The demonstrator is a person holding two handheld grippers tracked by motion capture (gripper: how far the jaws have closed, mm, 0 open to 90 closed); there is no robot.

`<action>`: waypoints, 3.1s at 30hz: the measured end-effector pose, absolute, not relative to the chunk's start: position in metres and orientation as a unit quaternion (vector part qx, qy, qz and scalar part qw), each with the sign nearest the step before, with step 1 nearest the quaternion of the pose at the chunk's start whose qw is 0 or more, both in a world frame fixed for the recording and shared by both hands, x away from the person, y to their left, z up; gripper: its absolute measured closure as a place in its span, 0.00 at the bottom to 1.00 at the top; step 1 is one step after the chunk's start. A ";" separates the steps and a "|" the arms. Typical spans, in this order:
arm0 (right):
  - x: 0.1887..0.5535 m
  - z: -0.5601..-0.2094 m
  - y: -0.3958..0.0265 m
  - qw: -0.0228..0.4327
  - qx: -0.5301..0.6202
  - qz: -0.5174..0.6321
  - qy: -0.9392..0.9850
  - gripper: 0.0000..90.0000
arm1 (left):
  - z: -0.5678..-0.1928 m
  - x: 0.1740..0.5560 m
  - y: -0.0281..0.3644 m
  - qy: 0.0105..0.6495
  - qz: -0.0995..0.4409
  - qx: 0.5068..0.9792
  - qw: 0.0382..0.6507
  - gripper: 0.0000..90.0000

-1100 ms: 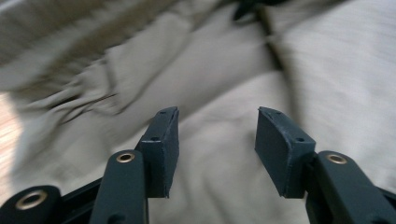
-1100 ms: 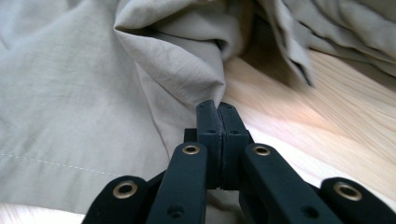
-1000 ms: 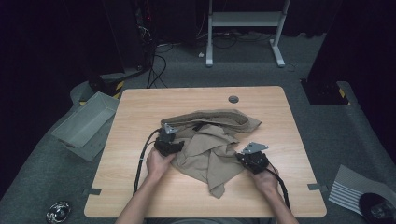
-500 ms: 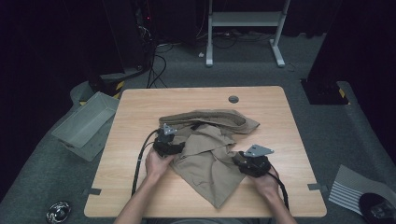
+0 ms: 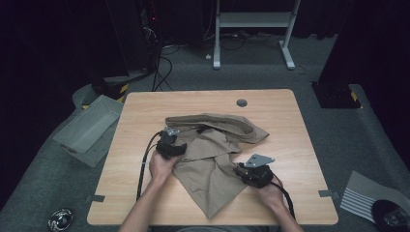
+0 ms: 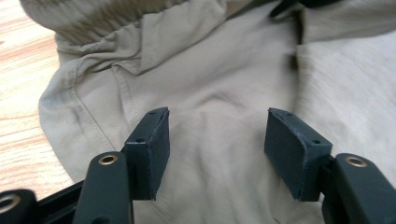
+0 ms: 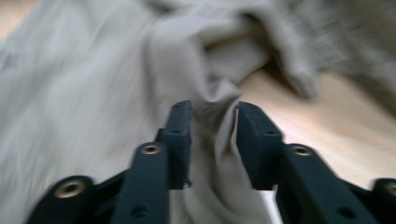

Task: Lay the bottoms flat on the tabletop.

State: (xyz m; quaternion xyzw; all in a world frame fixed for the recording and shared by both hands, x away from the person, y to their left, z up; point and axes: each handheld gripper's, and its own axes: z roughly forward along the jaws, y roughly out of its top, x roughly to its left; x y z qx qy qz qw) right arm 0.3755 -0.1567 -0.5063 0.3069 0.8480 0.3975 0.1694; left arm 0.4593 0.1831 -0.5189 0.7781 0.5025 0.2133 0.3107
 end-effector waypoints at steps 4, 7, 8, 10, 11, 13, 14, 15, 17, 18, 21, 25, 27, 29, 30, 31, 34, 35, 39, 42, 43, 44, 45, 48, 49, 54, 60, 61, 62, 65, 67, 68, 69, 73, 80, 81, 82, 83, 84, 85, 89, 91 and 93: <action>0.390 -0.504 -0.160 0.192 0.340 0.404 0.827 0.62 | -0.521 0.456 0.185 0.503 0.209 0.774 0.324 0.45; 0.409 -0.505 -0.149 0.207 0.346 0.392 0.827 0.59 | -0.522 0.457 0.185 0.501 0.209 0.775 0.323 0.44; 0.409 -0.505 -0.149 0.207 0.346 0.392 0.827 0.59 | -0.521 0.458 0.185 0.501 0.209 0.775 0.323 0.44; 0.416 -0.505 -0.146 0.198 0.356 0.401 0.820 0.59 | -0.521 0.458 0.186 0.499 0.208 0.777 0.323 0.44; 0.418 -0.504 -0.146 0.192 0.359 0.409 0.817 0.59 | -0.521 0.458 0.186 0.498 0.207 0.777 0.323 0.44; 0.417 -0.501 -0.148 0.188 0.356 0.420 0.814 0.60 | -0.522 0.458 0.187 0.496 0.208 0.778 0.325 0.44; 0.414 -0.500 -0.150 0.184 0.353 0.426 0.812 0.60 | -0.522 0.458 0.188 0.496 0.208 0.778 0.326 0.44; 0.410 -0.499 -0.157 0.182 0.353 0.429 0.811 0.60 | -0.523 0.458 0.188 0.496 0.209 0.777 0.328 0.43; 0.409 -0.500 -0.160 0.181 0.358 0.425 0.812 0.60 | -0.523 0.459 0.189 0.498 0.212 0.774 0.330 0.43; 0.409 -0.500 -0.163 0.181 0.361 0.421 0.812 0.60 | -0.524 0.459 0.189 0.499 0.214 0.772 0.332 0.43; 0.417 -0.501 -0.163 0.184 0.370 0.415 0.811 0.60 | -0.525 0.461 0.189 0.500 0.219 0.768 0.334 0.43; 0.425 -0.504 -0.149 0.177 0.362 0.414 0.816 0.61 | -0.524 0.461 0.189 0.500 0.217 0.769 0.332 0.43; 0.429 -0.510 -0.132 0.172 0.351 0.407 0.826 0.62 | -0.524 0.461 0.189 0.500 0.217 0.770 0.332 0.43; 0.431 -0.511 -0.130 0.171 0.349 0.406 0.827 0.65 | -0.524 0.461 0.189 0.499 0.217 0.770 0.333 0.43; 0.433 -0.513 -0.128 0.166 0.348 0.406 0.829 0.73 | -0.524 0.461 0.189 0.499 0.217 0.770 0.333 0.43; 0.435 -0.514 -0.127 0.164 0.347 0.407 0.829 0.80 | -0.524 0.461 0.189 0.498 0.217 0.771 0.333 0.43; 0.434 -0.513 -0.129 0.167 0.342 0.408 0.830 0.99 | -0.524 0.461 0.190 0.497 0.215 0.772 0.333 0.43; 0.434 -0.512 -0.131 0.170 0.339 0.409 0.830 1.00 | -0.524 0.462 0.190 0.497 0.215 0.773 0.332 0.43; 0.431 -0.512 -0.144 0.167 0.343 0.405 0.831 1.00 | -0.523 0.462 0.190 0.498 0.211 0.774 0.330 0.42; 0.430 -0.512 -0.149 0.164 0.349 0.413 0.825 1.00 | -0.524 0.461 0.190 0.499 0.214 0.771 0.332 0.42; 0.429 -0.511 -0.150 0.164 0.354 0.416 0.821 0.95 | -0.524 0.460 0.190 0.499 0.215 0.770 0.334 0.42; 0.429 -0.510 -0.151 0.165 0.358 0.421 0.817 0.89 | -0.525 0.460 0.190 0.499 0.216 0.769 0.334 0.42; 0.430 -0.508 -0.151 0.165 0.358 0.427 0.814 0.84 | -0.525 0.460 0.190 0.500 0.218 0.768 0.335 0.41; 0.439 -0.504 -0.144 0.174 0.372 0.419 0.810 0.68 | -0.525 0.460 0.190 0.498 0.218 0.769 0.335 0.41; 0.439 -0.504 -0.144 0.174 0.372 0.419 0.810 0.68 | -0.525 0.460 0.190 0.499 0.217 0.770 0.335 0.41; 0.455 -0.517 -0.135 0.167 0.389 0.384 0.820 0.68 | -0.525 0.459 0.191 0.497 0.218 0.770 0.336 0.41; 0.458 -0.522 -0.140 0.168 0.377 0.358 0.838 0.93 | -0.525 0.459 0.191 0.495 0.217 0.771 0.336 0.40; 0.458 -0.522 -0.140 0.168 0.377 0.358 0.838 0.93 | -0.525 0.460 0.191 0.495 0.216 0.772 0.335 0.40; 0.456 -0.522 -0.140 0.175 0.372 0.353 0.841 0.94 | -0.525 0.460 0.192 0.495 0.215 0.773 0.334 0.40; 0.449 -0.520 -0.139 0.194 0.353 0.332 0.853 0.96 | -0.525 0.459 0.193 0.496 0.214 0.773 0.334 0.40; 0.445 -0.519 -0.143 0.196 0.346 0.330 0.856 0.96 | -0.525 0.458 0.196 0.496 0.216 0.771 0.336 0.39; 0.439 -0.519 -0.152 0.196 0.347 0.333 0.855 0.96 | -0.525 0.457 0.199 0.497 0.217 0.770 0.337 0.40; 0.439 -0.519 -0.152 0.196 0.347 0.333 0.855 0.96 | -0.525 0.457 0.199 0.497 0.217 0.770 0.337 0.40; 0.430 -0.517 -0.176 0.203 0.354 0.336 0.849 0.96 | -0.524 0.459 0.205 0.503 0.219 0.769 0.327 0.42; 0.415 -0.513 -0.220 0.218 0.393 0.335 0.828 0.93 | -0.519 0.463 0.221 0.541 0.210 0.756 0.303 0.41; 0.414 -0.512 -0.220 0.223 0.391 0.340 0.826 0.88 | -0.519 0.463 0.221 0.541 0.210 0.756 0.303 0.41; 0.412 -0.509 -0.218 0.228 0.389 0.347 0.823 0.81 | -0.519 0.461 0.219 0.535 0.208 0.761 0.302 0.41; 0.412 -0.509 -0.218 0.228 0.389 0.347 0.823 0.81 | -0.518 0.459 0.214 0.528 0.207 0.766 0.302 0.41; 0.410 -0.506 -0.214 0.230 0.383 0.355 0.821 0.76 | -0.517 0.457 0.208 0.518 0.206 0.772 0.307 0.41; 0.408 -0.501 -0.209 0.230 0.374 0.366 0.821 0.71 | -0.517 0.455 0.203 0.509 0.205 0.776 0.311 0.40; 0.407 -0.491 -0.186 0.221 0.349 0.391 0.822 0.66 | -0.514 0.452 0.187 0.488 0.207 0.789 0.310 0.37; 0.412 -0.491 -0.172 0.212 0.341 0.393 0.827 0.65 | -0.516 0.451 0.182 0.482 0.212 0.795 0.302 0.37; 0.419 -0.496 -0.161 0.204 0.342 0.385 0.833 0.68 | -0.519 0.451 0.183 0.483 0.213 0.792 0.306 0.36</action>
